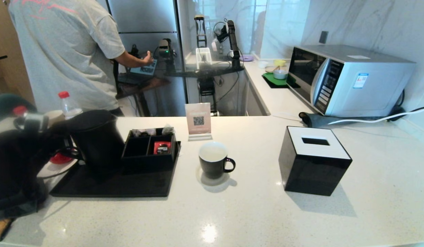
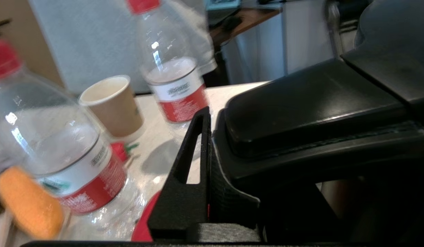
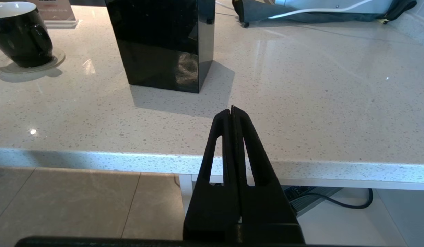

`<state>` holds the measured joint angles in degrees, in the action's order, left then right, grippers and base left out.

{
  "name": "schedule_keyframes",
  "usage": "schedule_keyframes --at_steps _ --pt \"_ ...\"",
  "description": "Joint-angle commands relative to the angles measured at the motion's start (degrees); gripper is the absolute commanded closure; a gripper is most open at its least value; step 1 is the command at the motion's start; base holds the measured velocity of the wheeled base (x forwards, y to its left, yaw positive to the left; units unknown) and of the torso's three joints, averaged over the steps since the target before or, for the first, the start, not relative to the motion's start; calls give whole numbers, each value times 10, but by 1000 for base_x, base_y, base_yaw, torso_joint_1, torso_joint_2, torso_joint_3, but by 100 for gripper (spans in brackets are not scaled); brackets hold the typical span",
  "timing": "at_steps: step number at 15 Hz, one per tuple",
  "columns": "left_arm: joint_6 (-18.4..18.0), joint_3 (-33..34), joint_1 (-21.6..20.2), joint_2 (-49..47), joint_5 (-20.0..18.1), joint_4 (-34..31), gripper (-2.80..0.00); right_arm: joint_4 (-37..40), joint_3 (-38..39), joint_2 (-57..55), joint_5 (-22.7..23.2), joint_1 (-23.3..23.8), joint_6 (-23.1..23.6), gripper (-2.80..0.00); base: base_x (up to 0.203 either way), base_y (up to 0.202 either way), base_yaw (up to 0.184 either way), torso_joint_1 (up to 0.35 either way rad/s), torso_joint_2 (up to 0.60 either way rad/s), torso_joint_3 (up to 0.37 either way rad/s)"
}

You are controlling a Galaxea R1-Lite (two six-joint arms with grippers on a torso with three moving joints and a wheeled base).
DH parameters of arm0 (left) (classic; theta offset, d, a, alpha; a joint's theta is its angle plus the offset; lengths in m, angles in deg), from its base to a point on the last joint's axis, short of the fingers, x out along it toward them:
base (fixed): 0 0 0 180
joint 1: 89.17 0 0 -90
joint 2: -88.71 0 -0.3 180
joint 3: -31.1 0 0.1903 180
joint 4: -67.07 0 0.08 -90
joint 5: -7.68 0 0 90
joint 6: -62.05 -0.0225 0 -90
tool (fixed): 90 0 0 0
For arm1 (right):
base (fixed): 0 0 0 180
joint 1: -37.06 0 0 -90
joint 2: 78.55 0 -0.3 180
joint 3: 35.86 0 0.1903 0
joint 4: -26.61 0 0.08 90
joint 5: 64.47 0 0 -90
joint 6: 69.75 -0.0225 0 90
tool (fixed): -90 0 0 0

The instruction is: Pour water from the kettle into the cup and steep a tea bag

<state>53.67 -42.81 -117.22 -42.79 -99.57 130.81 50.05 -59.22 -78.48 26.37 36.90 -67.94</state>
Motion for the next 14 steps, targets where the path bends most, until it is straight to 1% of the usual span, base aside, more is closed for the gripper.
schedule_keyframes --at_steps 1,9,14 --pt "-1 0 -1 0 2 28 0 0 0 -1 0 0 0 0 0 0 0 0 0 0" --pt "0 4 -1 4 3 28 0 0 0 -1 0 0 0 0 0 0 0 0 0 0" --pt "2 13 -5 25 4 28 0 0 0 -1 0 0 0 0 0 0 0 0 0 0"
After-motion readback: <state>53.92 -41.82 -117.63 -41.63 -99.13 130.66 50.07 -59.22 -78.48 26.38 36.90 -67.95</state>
